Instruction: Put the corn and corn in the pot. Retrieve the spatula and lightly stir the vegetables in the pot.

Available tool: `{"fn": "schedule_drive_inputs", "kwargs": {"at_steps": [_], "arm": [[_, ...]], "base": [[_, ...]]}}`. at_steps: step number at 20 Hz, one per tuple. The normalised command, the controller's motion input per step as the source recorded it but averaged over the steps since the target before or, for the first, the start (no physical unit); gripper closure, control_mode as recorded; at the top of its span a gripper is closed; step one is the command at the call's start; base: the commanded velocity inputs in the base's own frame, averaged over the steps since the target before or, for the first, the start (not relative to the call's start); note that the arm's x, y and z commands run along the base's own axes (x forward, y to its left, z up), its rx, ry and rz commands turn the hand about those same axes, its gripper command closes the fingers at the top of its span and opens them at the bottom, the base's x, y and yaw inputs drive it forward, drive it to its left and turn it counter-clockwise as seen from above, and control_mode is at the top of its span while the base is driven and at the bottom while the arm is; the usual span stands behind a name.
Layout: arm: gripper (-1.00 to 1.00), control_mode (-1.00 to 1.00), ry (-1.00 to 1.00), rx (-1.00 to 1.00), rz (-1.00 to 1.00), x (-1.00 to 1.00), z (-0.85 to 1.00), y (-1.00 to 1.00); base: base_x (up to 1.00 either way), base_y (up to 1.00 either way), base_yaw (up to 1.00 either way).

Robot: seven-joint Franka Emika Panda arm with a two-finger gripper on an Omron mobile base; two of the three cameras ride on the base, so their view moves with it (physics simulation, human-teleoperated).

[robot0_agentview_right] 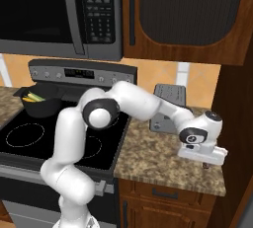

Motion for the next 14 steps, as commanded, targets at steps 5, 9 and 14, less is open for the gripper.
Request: {"fn": "schedule_drive_inputs", "kwargs": {"at_steps": [5,9,14], "arm": [[-1.00,-1.00,-0.03,0.07,0.01,-0.39,0.23,0.77],[-1.00,-1.00,-0.11,0.03,0.00,-0.20,0.49,0.69],[-1.00,-1.00,-0.19,0.00,0.00,-0.31,0.55,0.25]], "base": [[0.00,0.00,0.00],[0.00,0.00,0.00],[0.00,0.00,0.00]]}}
